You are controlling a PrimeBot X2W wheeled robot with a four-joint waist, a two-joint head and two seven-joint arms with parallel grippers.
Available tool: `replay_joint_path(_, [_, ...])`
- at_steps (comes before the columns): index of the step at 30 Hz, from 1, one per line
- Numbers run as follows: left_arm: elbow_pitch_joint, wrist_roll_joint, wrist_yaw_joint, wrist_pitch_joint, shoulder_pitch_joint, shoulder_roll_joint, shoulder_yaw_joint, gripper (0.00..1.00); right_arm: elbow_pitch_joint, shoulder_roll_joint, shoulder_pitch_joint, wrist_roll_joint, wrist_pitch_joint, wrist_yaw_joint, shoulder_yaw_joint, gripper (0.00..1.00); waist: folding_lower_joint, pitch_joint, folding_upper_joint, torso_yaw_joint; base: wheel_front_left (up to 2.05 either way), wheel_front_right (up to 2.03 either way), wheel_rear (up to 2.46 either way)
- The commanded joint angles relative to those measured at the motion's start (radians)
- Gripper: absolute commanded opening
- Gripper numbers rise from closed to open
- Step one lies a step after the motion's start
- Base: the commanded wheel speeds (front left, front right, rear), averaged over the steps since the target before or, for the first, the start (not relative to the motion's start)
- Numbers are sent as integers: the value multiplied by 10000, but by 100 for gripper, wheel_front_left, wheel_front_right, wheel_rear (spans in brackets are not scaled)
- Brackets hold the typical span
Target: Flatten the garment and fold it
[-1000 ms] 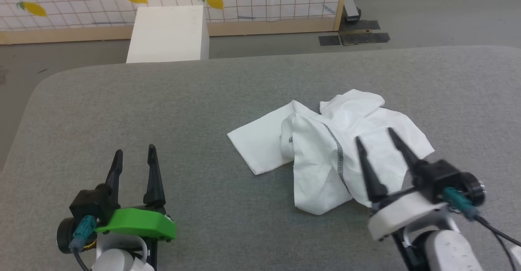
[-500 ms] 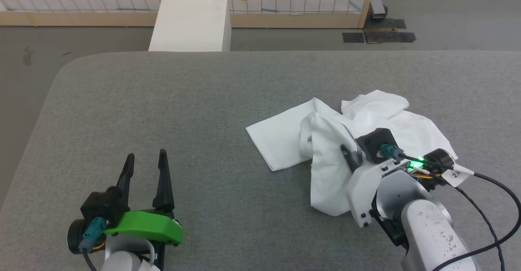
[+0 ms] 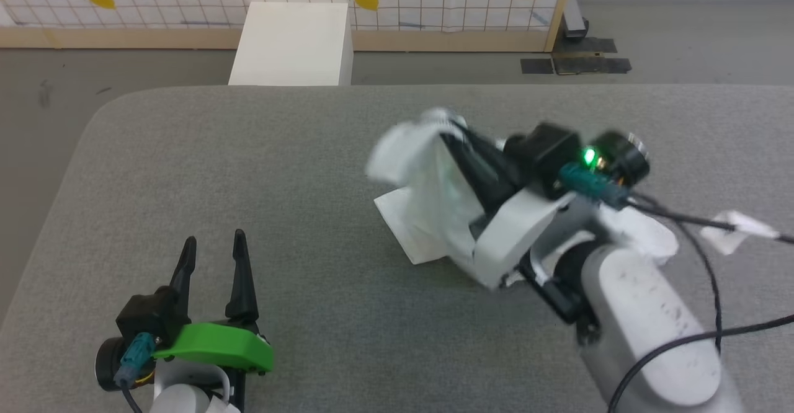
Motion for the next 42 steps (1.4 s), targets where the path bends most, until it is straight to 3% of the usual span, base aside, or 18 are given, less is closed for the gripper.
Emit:
replay_joint_path(1, [-24, 104, -52, -43, 83, -42, 44, 100, -293, -5, -325, 117, -207, -15, -60, 0, 0, -66, 0, -75, 0, 0, 0])
replay_joint_path(5, [-63, 164, -100, -43, 147, -61, 99, 100, -1206, -4, -493, 521, -537, -15, -1070, 0, 0, -159, 0, -154, 0, 0, 0])
replay_joint_path(6, [-78, 196, -143, -43, 196, -76, 124, 100, -1505, -4, 71, 216, -189, -15, -2562, 0, 0, -207, 0, -199, 0, 0, 0])
replay_joint_path(9, [-68, 230, -202, -43, 219, -90, 91, 100, -1347, -4, 1013, -181, 223, -15, -4363, 0, 0, -214, 0, -221, 0, 0, 0])
replay_joint_path(17, [-29, 261, -270, -43, 139, -118, 13, 100, 769, -3, 3321, -1097, 964, -15, -8465, 0, 0, -127, 0, -324, 0, 0, 0])
replay_joint_path(21, [-65, 285, -293, -43, 91, -123, 55, 100, 1866, -3, 3884, -1049, 1454, -15, -9461, 0, 0, -11, 0, -417, 0, 0, 0])
replay_joint_path(22, [-62, 291, -305, -43, 85, -124, 67, 100, 1990, -3, 3935, -1046, 1452, -15, -9507, 37, 0, 14, 0, -443, 0, 0, 0])
replay_joint_path(23, [-55, 300, -319, -43, 76, -125, 86, 100, 2056, -3, 3947, -1045, 1347, -15, -9513, 95, 0, 53, 0, -479, 0, 0, 0])
replay_joint_path(24, [-52, 306, -328, -43, 66, -125, 107, 100, 2056, -3, 3929, -1054, 1180, -15, -9492, 100, 0, 78, 0, -512, 0, 0, 0])
replay_joint_path(30, [4, 326, -400, -43, -60, -132, 40, 100, 1099, -3, 4003, -806, -1401, -15, -8261, 100, 0, 241, 0, -675, 0, 0, 0])
replay_joint_path(32, [54, 212, -491, -43, -320, -138, -275, 100, 399, -3, 4030, -499, -2671, -15, -7051, 100, 0, 381, 0, -781, 0, 0, 0])
replay_joint_path(37, [538, -5, -721, 335, -1317, -145, -1629, 100, -218, -3, 4123, -303, -3128, -15, -5606, 100, 0, 750, 0, -1040, 0, 0, 0])
replay_joint_path(42, [1630, -487, -669, 1781, -2897, -146, -3243, 100, -336, -3, 4005, -103, -3161, -15, -5062, 100, 0, 1187, 0, -1321, 0, 0, 0])
